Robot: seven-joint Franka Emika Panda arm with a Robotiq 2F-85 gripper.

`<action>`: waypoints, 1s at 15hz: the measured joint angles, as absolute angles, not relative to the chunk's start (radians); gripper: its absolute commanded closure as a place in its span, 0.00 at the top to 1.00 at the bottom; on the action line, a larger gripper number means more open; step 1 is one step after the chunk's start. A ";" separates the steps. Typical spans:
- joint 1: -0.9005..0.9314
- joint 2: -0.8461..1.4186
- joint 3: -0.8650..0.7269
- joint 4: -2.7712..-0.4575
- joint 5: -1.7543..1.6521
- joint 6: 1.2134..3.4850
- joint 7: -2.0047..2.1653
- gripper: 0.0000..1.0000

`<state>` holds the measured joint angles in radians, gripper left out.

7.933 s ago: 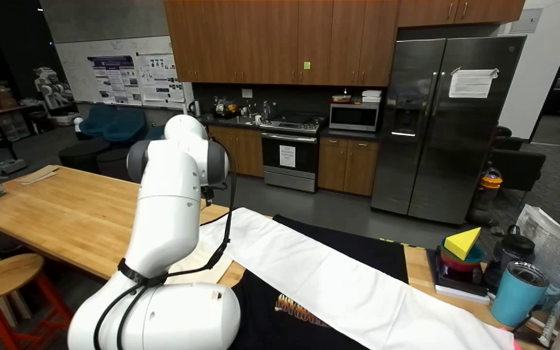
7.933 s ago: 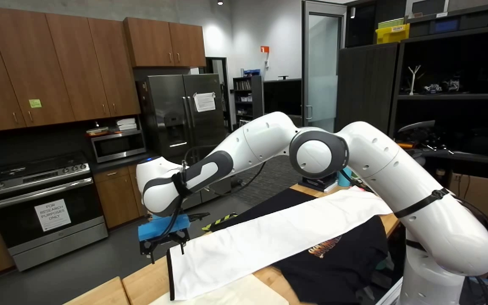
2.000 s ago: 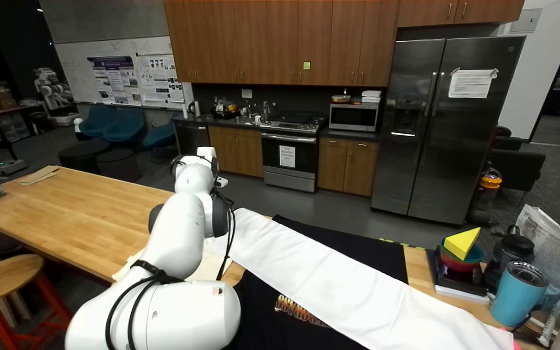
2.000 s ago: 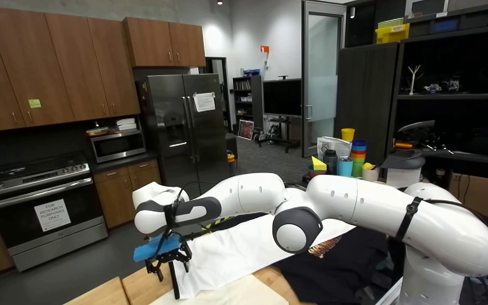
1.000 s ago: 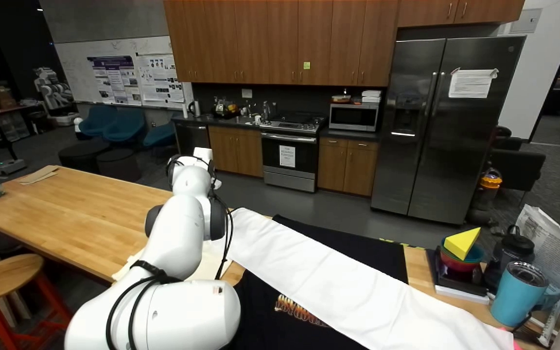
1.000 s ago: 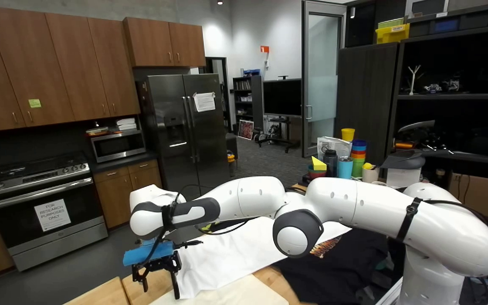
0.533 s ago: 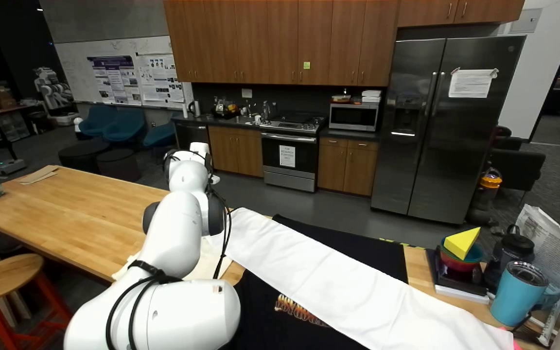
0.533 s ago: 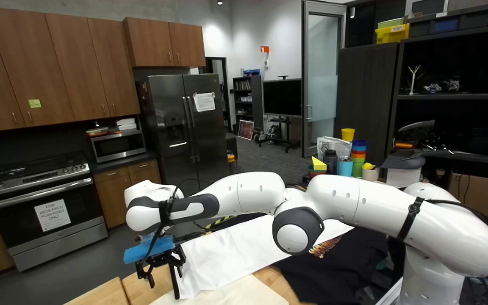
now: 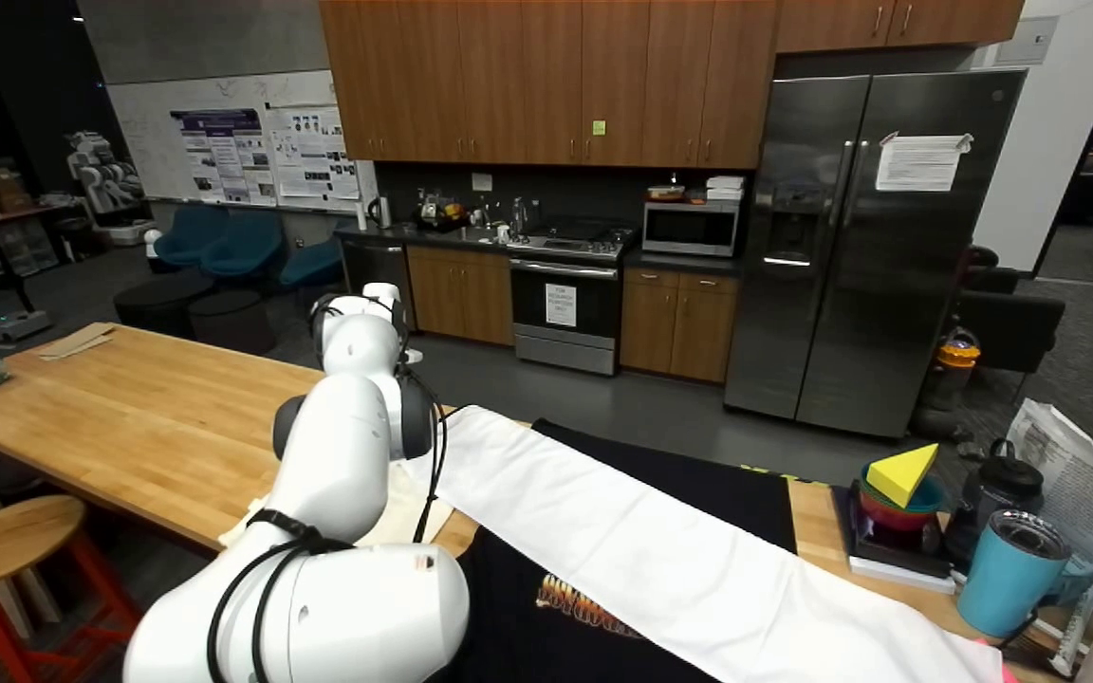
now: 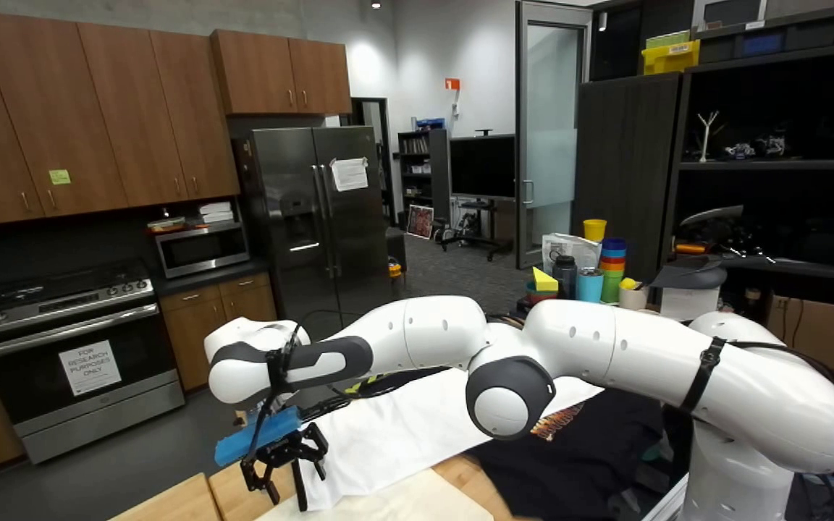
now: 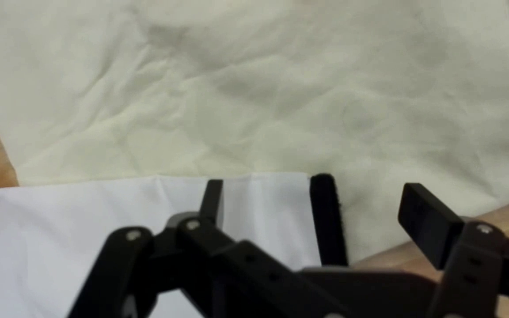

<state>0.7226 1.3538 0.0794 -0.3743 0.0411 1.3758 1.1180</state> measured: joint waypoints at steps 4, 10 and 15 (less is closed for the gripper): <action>0.723 1.361 0.073 -0.375 0.041 1.329 1.119 1.00; 0.723 1.403 0.071 -0.376 0.041 1.328 1.118 1.00; 0.723 1.424 0.069 -0.368 0.038 1.340 1.121 0.92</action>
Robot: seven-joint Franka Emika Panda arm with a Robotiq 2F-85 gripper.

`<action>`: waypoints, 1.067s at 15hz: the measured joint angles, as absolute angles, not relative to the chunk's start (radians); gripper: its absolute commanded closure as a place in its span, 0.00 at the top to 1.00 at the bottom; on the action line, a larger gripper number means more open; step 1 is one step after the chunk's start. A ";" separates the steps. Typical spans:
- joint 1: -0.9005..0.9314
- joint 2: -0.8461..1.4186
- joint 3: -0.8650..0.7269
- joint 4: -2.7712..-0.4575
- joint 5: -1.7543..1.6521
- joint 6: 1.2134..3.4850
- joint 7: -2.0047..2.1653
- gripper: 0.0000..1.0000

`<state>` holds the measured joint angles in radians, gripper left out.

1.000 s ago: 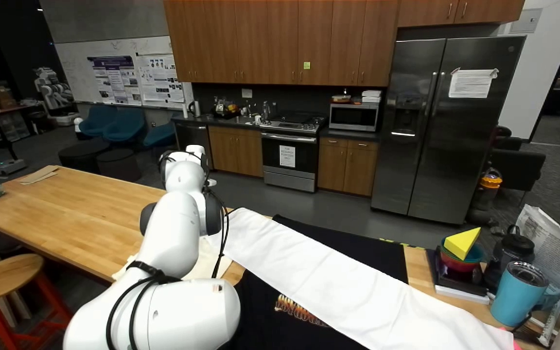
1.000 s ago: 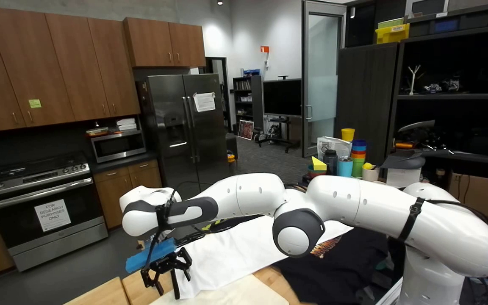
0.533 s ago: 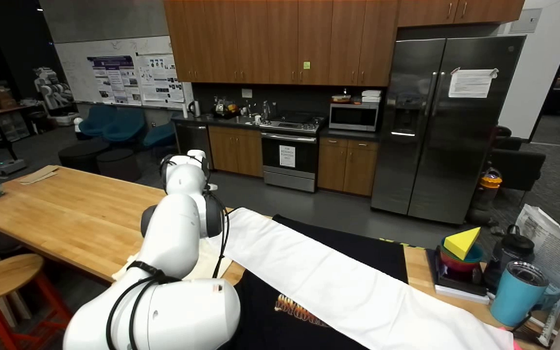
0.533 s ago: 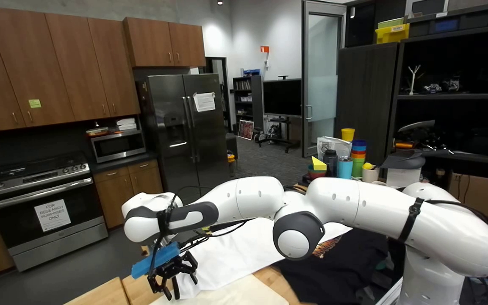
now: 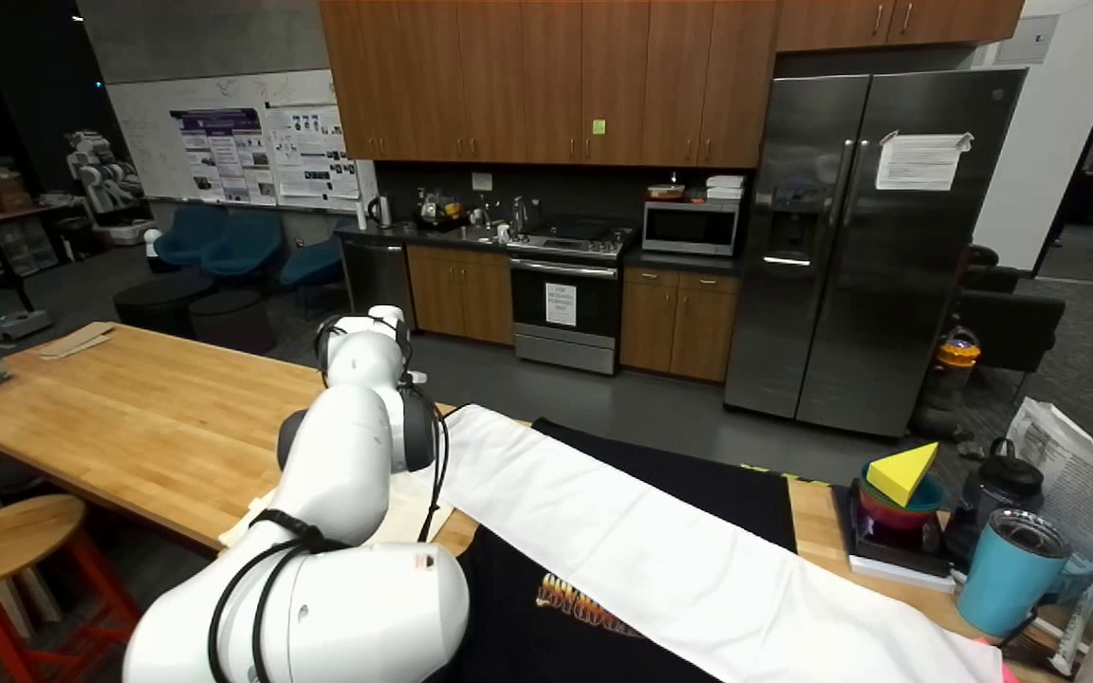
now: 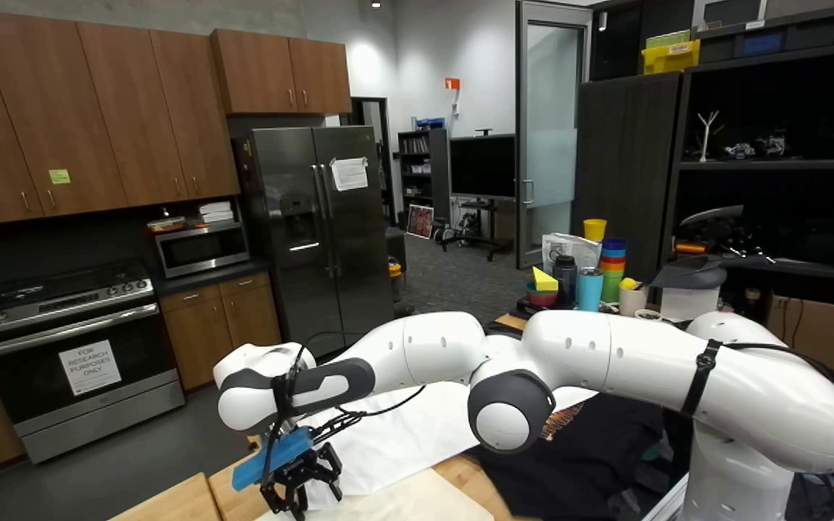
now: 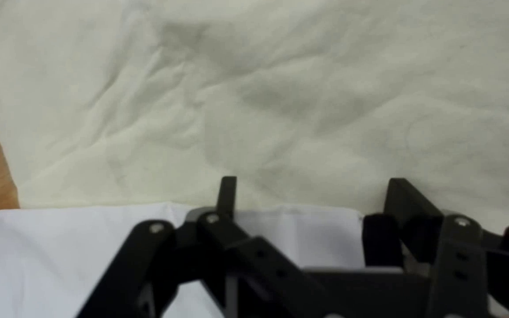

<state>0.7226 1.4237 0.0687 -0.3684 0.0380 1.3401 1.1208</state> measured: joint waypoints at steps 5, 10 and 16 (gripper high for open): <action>0.722 1.419 0.046 -0.366 0.015 1.413 1.141 1.00; 0.722 1.413 0.031 -0.366 -0.007 1.434 1.147 0.70; 0.721 1.413 0.030 -0.366 -0.009 1.434 1.147 0.21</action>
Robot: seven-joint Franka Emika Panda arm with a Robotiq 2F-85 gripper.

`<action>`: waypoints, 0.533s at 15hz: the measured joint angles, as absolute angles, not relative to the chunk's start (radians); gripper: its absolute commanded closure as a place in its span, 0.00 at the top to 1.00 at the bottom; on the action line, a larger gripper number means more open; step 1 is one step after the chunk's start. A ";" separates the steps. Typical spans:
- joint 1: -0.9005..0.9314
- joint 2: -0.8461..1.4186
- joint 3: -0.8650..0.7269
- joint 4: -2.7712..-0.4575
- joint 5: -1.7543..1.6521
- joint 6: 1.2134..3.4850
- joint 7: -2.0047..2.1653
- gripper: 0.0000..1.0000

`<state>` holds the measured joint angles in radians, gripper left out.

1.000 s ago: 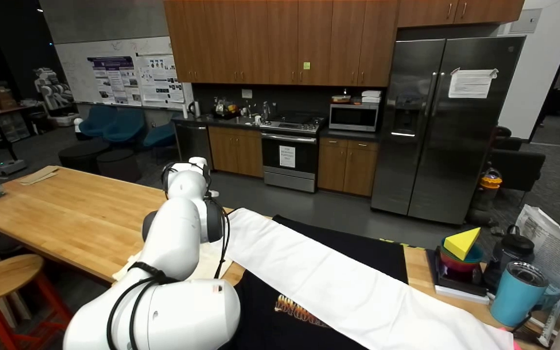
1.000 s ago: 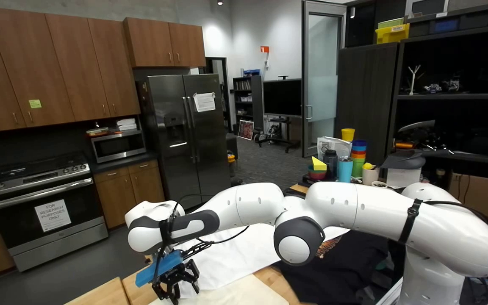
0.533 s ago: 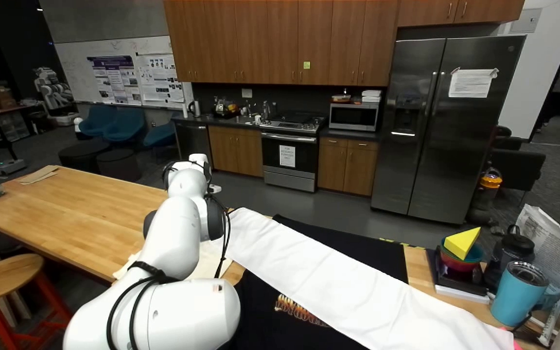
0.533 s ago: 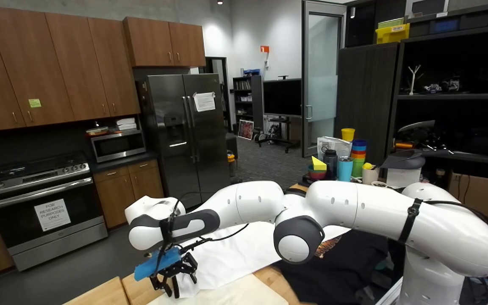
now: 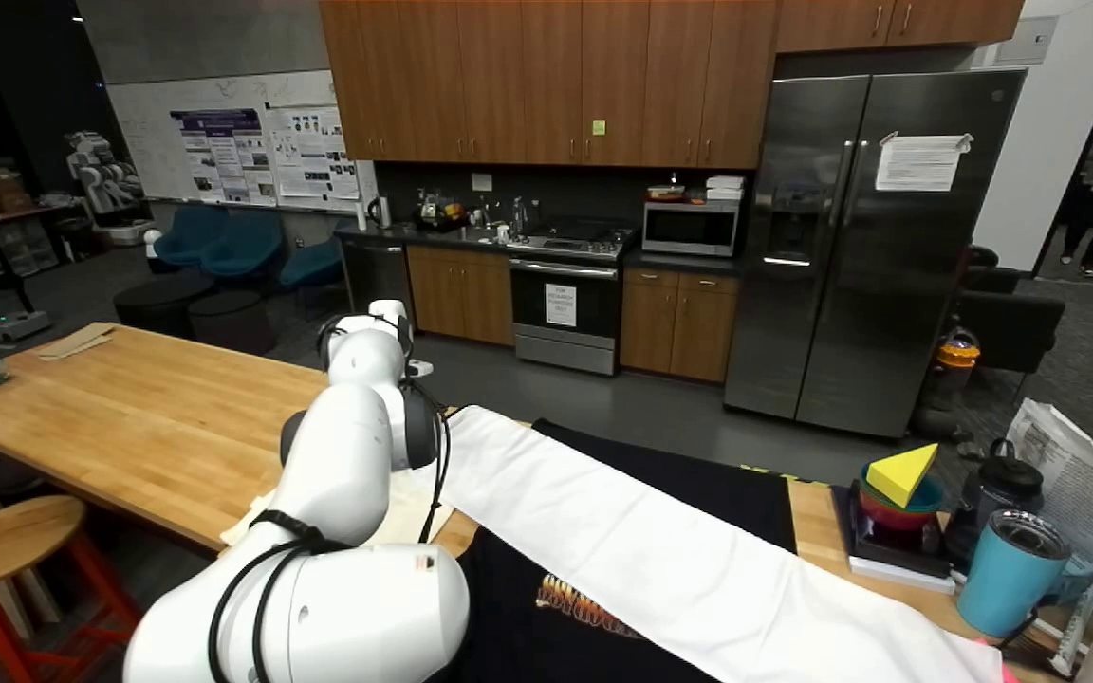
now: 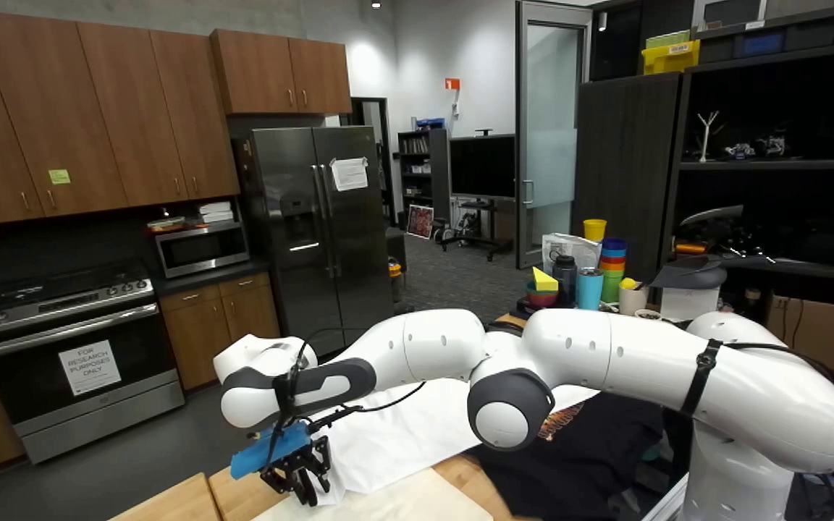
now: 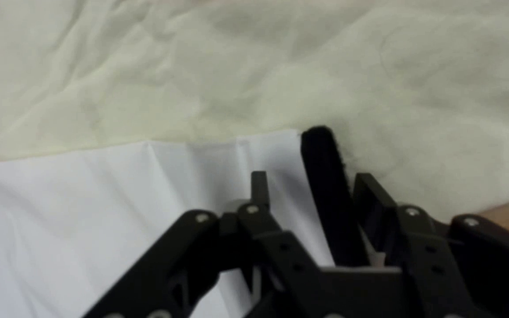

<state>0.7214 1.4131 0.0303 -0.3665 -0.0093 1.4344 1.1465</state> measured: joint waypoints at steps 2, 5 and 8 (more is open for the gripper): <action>0.721 1.413 0.030 -0.366 -0.009 1.437 1.147 0.06; 0.719 1.411 0.029 -0.366 -0.012 1.441 1.148 0.00; 0.715 1.405 0.019 -0.360 -0.020 1.444 1.150 0.00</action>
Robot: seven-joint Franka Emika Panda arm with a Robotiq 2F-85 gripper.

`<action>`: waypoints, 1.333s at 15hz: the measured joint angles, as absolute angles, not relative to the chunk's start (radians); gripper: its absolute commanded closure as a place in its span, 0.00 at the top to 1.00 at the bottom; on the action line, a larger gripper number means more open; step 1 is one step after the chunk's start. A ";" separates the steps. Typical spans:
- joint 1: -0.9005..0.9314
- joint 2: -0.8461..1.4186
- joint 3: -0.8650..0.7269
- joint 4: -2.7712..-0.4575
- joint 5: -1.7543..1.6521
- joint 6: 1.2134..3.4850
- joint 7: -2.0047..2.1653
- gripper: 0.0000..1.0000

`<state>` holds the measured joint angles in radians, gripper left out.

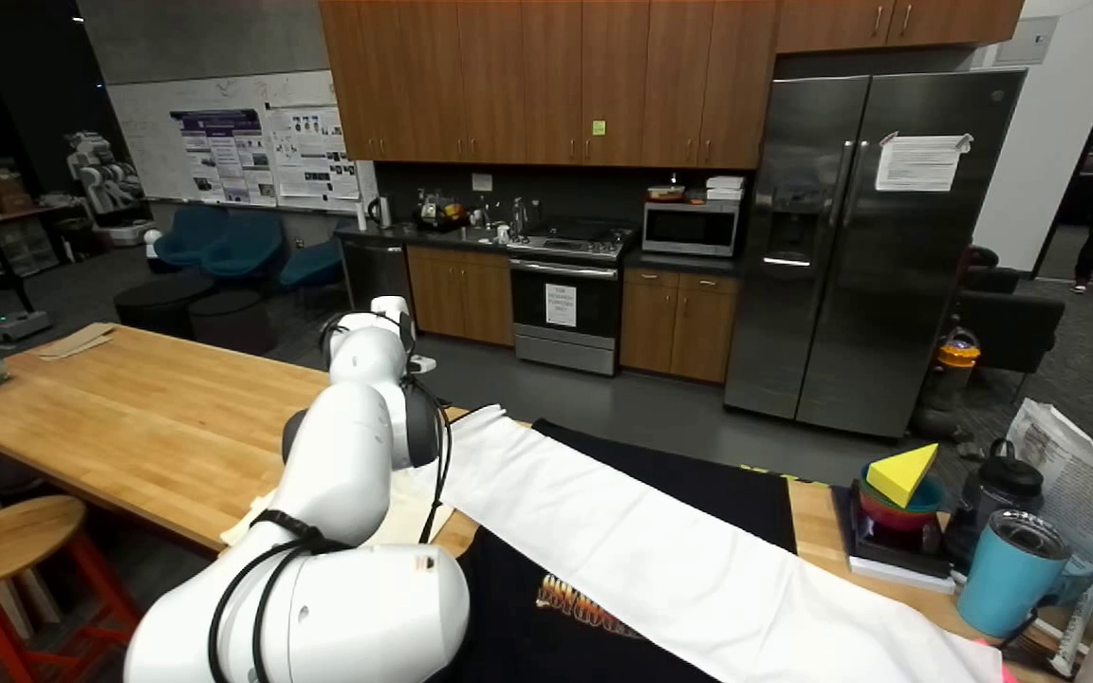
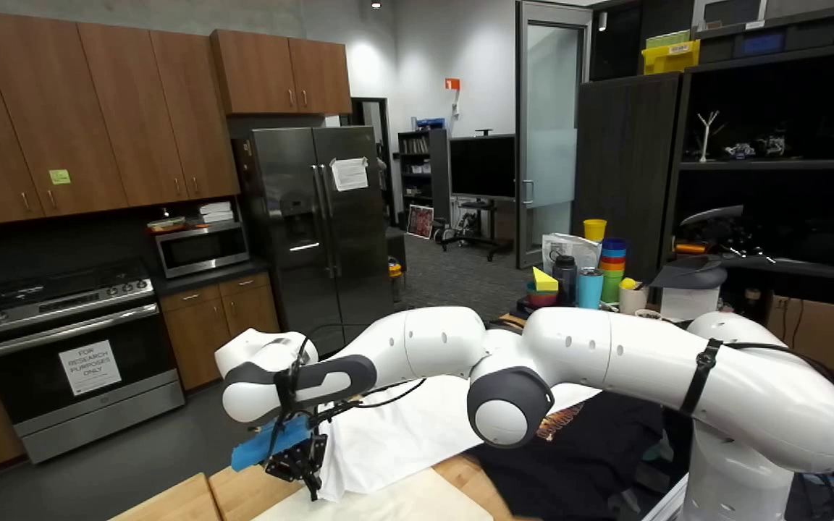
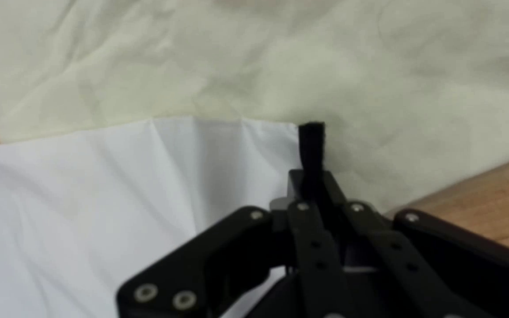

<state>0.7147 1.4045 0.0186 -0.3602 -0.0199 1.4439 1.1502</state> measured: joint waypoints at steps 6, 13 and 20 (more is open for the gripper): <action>0.685 1.324 -0.018 -0.349 -0.058 1.450 1.180 0.01; 0.641 1.164 -0.034 -0.343 -0.072 1.544 1.173 0.01; 0.651 1.051 -0.044 -0.342 -0.124 1.673 1.128 0.01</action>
<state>0.6508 1.0506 -0.0436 -0.3419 -0.1236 1.6729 1.1280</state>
